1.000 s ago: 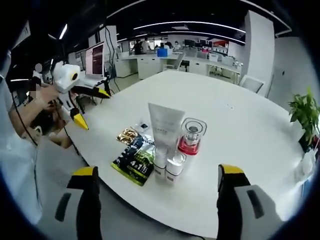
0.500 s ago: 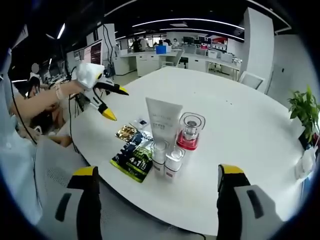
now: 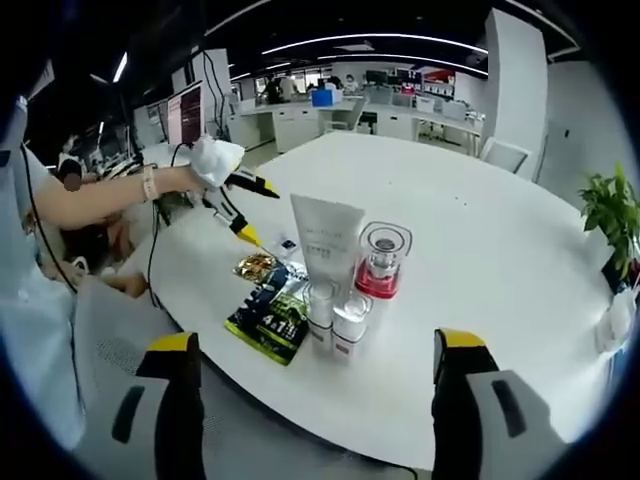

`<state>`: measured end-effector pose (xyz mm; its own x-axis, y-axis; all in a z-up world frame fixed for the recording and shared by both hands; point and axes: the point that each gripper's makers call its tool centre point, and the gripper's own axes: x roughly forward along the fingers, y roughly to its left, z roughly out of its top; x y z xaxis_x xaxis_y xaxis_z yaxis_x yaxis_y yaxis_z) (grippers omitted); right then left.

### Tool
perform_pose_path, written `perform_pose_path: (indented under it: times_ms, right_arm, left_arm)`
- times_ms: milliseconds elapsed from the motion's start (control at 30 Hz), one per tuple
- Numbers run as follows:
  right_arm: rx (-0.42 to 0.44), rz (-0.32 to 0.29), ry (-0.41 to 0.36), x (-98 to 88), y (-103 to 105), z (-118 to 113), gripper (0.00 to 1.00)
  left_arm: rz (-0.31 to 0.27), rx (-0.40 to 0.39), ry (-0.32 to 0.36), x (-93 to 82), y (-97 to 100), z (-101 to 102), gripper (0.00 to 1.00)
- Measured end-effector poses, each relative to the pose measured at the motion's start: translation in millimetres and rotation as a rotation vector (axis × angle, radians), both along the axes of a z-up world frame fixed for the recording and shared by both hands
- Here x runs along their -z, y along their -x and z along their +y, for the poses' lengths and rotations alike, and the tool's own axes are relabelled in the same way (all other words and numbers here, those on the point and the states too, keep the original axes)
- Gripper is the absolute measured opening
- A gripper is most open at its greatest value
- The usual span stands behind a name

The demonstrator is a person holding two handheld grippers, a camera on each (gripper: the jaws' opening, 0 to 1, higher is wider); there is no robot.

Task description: Arrange the skincare products in the storage area until every visible bottle or jar stands upright without overlapping.

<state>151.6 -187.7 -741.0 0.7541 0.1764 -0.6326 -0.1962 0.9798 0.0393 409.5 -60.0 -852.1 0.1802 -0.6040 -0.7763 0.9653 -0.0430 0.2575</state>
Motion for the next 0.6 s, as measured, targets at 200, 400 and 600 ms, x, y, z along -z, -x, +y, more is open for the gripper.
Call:
perform_pose_path:
  times_ms: [200,400,600]
  right_arm:
    - [0.007,-0.003,-0.006,1.1,-0.8,-1.6,0.97]
    - [0.023,0.004,-0.014,4.6,2.2,-5.6,0.96]
    - [0.030,0.008,-0.015,6.4,3.0,-7.9,0.95]
  left_arm:
    - [-0.004,0.010,-0.034,11.4,0.2,-0.4,0.71]
    - [0.010,0.005,-0.046,18.6,-1.4,-2.8,0.71]
    - [0.016,-0.017,-0.031,19.2,-4.3,-12.1,0.70]
